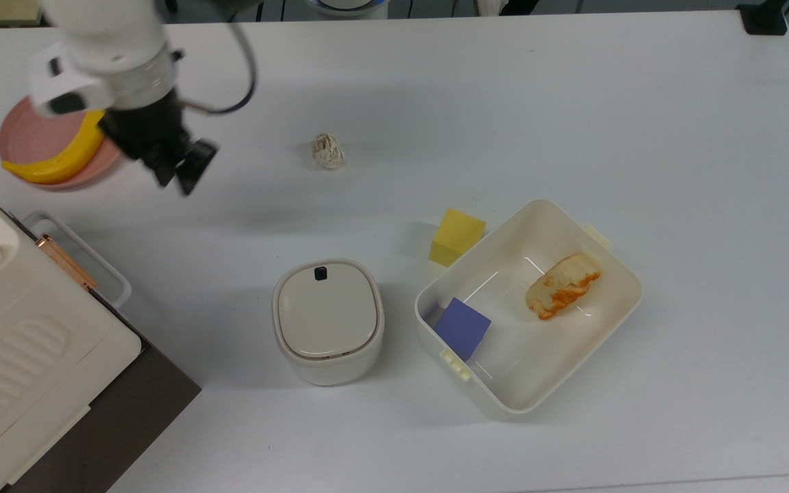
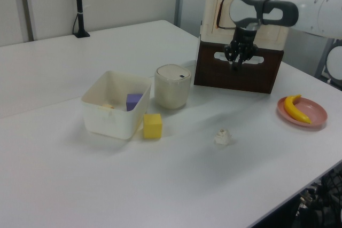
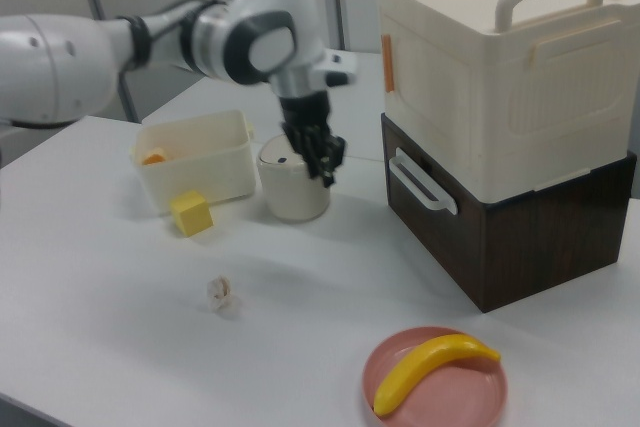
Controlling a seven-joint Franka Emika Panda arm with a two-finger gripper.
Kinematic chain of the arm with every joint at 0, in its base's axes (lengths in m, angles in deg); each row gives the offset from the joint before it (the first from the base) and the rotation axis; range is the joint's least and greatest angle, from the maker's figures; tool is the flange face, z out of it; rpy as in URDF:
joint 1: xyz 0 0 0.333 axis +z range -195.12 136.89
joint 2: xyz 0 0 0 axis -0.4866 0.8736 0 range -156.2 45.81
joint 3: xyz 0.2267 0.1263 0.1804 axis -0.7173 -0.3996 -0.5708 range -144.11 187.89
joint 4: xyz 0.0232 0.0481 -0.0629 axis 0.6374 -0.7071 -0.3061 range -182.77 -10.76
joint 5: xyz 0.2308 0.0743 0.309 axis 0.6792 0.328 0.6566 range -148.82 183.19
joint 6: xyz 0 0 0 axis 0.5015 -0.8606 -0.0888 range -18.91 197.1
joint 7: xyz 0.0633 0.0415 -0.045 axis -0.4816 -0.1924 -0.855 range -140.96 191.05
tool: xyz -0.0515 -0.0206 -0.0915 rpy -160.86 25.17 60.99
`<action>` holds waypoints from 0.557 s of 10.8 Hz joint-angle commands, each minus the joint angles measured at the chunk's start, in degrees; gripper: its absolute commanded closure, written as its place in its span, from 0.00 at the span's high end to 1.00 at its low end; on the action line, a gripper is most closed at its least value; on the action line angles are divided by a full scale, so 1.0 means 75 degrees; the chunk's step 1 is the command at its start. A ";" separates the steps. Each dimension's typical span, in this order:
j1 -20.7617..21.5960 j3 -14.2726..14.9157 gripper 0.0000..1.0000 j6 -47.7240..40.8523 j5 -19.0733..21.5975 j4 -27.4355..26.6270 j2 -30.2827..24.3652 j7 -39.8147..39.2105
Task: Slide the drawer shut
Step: 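Finish pushing the drawer shut and lift the gripper away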
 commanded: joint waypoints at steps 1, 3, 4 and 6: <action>0.0832 0.0045 1.00 -0.0963 -0.0043 -0.0589 -0.0998 -0.0367; 0.1417 0.0068 1.00 -0.1047 -0.0066 -0.1104 -0.1596 -0.0355; 0.1687 0.0103 1.00 -0.1047 -0.0066 -0.1176 -0.1703 -0.0355; 0.1853 0.0092 1.00 -0.1035 -0.0055 -0.1142 -0.1646 -0.0367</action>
